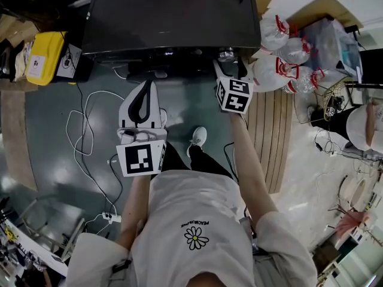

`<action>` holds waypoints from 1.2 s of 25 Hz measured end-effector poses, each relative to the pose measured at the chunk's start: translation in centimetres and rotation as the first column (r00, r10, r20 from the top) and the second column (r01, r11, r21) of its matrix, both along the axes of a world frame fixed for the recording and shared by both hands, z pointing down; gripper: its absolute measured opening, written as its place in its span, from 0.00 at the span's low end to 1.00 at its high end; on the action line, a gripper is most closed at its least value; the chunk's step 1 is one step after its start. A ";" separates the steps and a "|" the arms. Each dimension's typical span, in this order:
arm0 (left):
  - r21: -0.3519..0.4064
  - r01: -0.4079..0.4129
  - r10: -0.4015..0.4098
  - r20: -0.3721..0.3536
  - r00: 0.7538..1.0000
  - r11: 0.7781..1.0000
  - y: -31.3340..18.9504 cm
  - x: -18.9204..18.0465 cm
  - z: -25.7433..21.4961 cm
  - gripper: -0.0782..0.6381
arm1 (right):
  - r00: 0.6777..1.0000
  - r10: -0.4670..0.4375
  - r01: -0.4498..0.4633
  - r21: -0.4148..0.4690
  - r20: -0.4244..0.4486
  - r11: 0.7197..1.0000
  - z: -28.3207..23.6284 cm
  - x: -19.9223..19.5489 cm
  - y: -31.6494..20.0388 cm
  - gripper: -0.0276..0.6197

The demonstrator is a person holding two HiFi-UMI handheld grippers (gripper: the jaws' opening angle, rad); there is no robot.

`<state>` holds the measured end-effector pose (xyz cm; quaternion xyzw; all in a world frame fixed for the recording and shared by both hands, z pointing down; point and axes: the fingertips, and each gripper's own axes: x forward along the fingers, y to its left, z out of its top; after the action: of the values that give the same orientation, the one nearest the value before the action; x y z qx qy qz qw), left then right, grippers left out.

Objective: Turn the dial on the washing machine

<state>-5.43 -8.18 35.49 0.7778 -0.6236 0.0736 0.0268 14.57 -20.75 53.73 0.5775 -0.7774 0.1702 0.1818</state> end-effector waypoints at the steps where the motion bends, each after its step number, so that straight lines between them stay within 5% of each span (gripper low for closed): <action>1: 0.000 0.001 -0.001 0.002 1.000 1.000 0.0 0.0 0.1 0.11 | 1.000 -0.003 0.003 -0.001 0.000 1.000 0.1 -0.1 -0.1 0.58; 30: -0.023 0.016 -0.016 0.010 1.000 1.000 0.5 -0.4 1.0 0.11 | 1.000 0.011 -0.011 -0.002 -0.010 1.000 0.5 0.1 -0.7 0.49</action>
<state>-5.84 -7.71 36.52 0.7720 -0.6291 0.0846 0.0333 14.65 -21.41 54.26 0.5827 -0.7730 0.1691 0.1854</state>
